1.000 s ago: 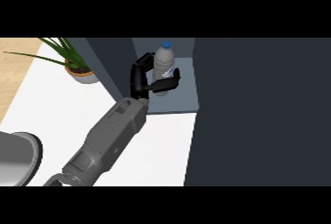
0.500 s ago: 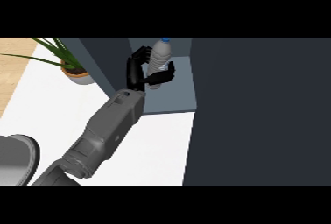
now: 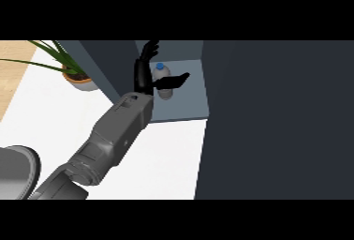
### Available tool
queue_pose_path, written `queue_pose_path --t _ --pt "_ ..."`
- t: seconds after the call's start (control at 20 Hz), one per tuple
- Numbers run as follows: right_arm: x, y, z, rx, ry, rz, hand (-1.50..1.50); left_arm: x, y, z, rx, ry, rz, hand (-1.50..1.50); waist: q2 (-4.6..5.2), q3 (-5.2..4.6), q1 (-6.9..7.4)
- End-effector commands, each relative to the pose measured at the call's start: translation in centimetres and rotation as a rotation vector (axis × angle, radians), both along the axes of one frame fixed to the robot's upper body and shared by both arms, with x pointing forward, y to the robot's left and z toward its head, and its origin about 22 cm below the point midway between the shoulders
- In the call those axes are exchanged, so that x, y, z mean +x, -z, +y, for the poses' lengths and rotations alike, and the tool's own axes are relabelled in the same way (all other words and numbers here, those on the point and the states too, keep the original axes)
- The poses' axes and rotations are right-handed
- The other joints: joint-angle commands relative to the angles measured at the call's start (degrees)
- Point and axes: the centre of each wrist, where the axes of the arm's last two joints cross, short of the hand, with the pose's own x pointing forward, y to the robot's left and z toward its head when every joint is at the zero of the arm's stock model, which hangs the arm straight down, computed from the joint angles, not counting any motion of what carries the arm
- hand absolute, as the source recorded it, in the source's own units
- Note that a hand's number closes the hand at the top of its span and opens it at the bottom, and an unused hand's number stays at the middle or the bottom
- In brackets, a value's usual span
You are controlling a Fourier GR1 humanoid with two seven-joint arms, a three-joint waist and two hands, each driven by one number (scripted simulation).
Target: Pick up the bottled water, place it into the cabinet and close the cabinet
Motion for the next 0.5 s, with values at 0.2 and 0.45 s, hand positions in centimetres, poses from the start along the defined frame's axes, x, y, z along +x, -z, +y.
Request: queue_pose_path --t 0.2,0.45 --pt "-0.7 -0.4 -0.1 0.045 -0.018 -0.01 -1.5 0.1 0.3 0.8 -0.063 0.024 -0.021 -1.5 0.06 -0.01 0.21" --pt "-0.5 -1.4 -0.6 0.042 -0.037 -0.013 -1.5 0.4 -0.7 -0.3 -0.013 0.061 -0.043 -1.5 0.23 -0.01 -0.61"
